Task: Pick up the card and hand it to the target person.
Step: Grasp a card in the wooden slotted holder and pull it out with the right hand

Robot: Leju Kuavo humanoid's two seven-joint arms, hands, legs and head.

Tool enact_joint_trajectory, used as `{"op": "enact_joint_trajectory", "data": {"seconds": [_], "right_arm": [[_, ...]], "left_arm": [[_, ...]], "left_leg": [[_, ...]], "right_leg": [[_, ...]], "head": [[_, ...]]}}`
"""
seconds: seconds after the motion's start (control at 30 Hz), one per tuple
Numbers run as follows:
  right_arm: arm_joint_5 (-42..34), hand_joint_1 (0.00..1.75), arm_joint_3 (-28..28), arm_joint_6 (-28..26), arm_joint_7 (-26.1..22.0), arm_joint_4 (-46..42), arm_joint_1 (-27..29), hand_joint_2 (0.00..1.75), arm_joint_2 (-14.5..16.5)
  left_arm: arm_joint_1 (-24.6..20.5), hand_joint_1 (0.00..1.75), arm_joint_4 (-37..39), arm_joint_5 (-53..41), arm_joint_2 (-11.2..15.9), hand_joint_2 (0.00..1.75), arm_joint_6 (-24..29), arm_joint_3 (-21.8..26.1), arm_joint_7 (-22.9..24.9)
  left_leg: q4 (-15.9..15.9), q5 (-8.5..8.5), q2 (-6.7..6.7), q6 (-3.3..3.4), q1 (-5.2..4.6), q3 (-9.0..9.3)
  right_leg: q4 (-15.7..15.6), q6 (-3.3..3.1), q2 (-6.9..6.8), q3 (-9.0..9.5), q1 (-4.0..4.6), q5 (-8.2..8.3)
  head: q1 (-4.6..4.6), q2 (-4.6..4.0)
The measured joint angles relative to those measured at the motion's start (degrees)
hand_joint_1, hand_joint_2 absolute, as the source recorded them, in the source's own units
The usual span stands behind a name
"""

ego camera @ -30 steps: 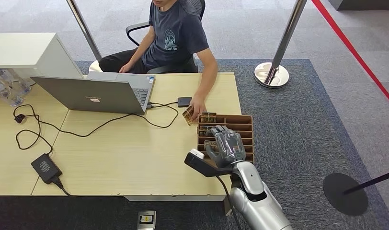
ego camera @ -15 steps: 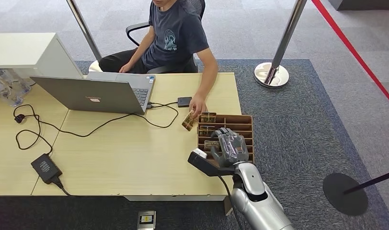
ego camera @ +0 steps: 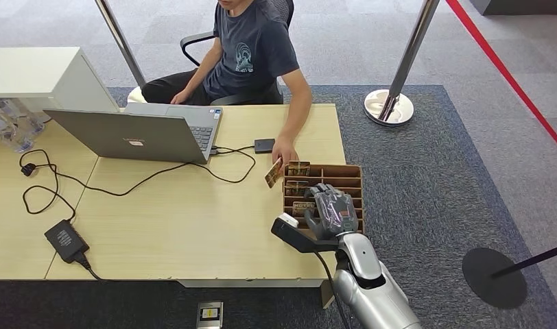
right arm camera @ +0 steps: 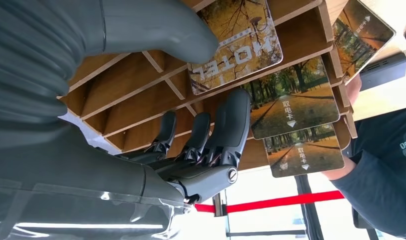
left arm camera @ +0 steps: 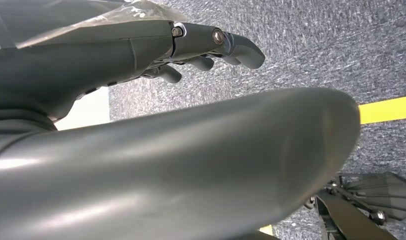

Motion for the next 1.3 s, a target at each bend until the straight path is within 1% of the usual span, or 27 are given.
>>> {"op": "enact_joint_trajectory", "data": {"seconds": [0.13, 0.3, 0.73, 1.3], "right_arm": [[-0.4, 0.86, 0.0, 0.1, -0.6, 0.1, 0.0, 1.75, 0.0], [-0.8, 0.82, 0.0, 0.3, -0.9, 0.5, -0.3, 1.75, 0.1], [-0.6, 0.90, 0.0, 0.2, -0.8, 1.1, -0.6, 1.75, 0.3], [0.2, 0.89, 0.0, 0.9, -0.2, 1.4, -0.6, 1.75, 0.6]], "left_arm": [[0.0, 0.00, 0.0, 0.1, 0.0, 0.00, 0.0, 0.0, 0.2], [0.0, 0.00, 0.0, 0.2, 0.0, 0.00, 0.0, 0.0, 0.2], [0.0, 0.00, 0.0, 0.0, 0.0, 0.00, 0.0, 0.0, -0.4], [0.0, 0.00, 0.0, -0.1, 0.0, 0.00, -0.2, 0.0, -0.4]], "left_leg": [[0.0, 0.00, 0.00, 0.00, 0.00, 0.00], [0.0, 0.00, 0.01, 0.00, 0.00, 0.02], [0.0, 0.01, 0.01, -0.01, 0.01, 0.13], [0.0, 0.01, 0.01, -0.01, 0.01, 0.14]], "right_leg": [[0.0, 0.00, 0.00, 0.00, 0.00, 0.00], [0.0, 0.00, 0.00, 0.02, 0.00, 0.00], [0.0, -0.01, 0.00, 0.12, 0.00, 0.01], [0.0, -0.01, 0.00, 0.13, 0.00, 0.01]], "head": [[0.00, 0.01], [0.00, 0.01], [0.00, 0.00], [0.00, 0.01]]}}
